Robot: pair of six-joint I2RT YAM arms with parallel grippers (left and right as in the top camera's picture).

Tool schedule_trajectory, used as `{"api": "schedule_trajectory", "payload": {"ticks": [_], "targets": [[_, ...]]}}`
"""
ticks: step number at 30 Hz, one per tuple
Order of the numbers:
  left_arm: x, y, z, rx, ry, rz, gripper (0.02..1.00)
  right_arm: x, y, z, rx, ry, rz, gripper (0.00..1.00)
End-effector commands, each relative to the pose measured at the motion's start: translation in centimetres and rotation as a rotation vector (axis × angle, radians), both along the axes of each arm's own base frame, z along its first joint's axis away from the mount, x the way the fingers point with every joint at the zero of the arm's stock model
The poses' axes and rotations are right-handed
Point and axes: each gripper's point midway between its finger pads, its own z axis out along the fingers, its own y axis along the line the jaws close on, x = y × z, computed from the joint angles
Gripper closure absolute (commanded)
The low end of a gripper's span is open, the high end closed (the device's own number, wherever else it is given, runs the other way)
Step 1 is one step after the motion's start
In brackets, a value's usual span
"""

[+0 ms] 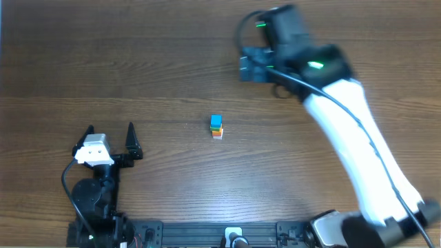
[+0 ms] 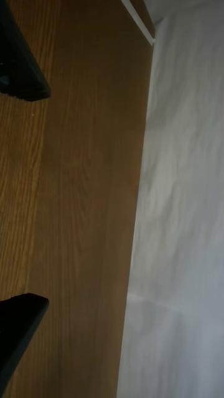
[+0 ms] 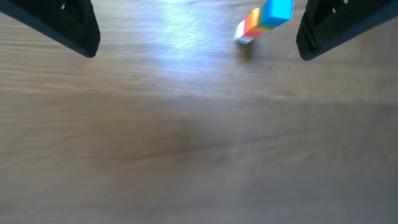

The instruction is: Stack Cubes

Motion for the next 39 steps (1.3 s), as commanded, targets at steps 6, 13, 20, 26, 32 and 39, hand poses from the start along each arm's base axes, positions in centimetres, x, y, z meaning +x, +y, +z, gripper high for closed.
{"api": "schedule_trajectory", "payload": {"ticks": [6, 13, 20, 26, 32, 39], "targets": [[0.0, -0.1, -0.1, 0.01, 0.001, -0.009, 0.018, -7.3, -10.1, 1.7, -0.129, -0.208, -0.121, 0.009], [0.0, -0.1, -0.1, 0.01, 0.001, -0.009, 0.018, -13.3, -14.5, 1.0, -0.124, -0.418, -0.189, 0.007], [0.0, -0.1, -0.1, 0.01, 0.001, -0.009, 0.018, -15.5, -13.7, -2.5, -0.08, -0.58, -0.124, 0.009], [0.0, -0.1, -0.1, 0.01, 0.001, -0.009, 0.018, -15.3, -12.7, -4.9, -0.088, -0.674, -0.043, 0.009], [0.0, -0.1, -0.1, 0.01, 0.001, -0.009, 0.018, -15.3, -12.5, -4.1, -0.09, -0.816, -0.03, 0.007], [0.0, -0.1, -0.1, 0.01, 0.001, -0.009, 0.018, -14.8, -12.3, -4.5, -0.075, -0.904, -0.027, 0.009]]}}
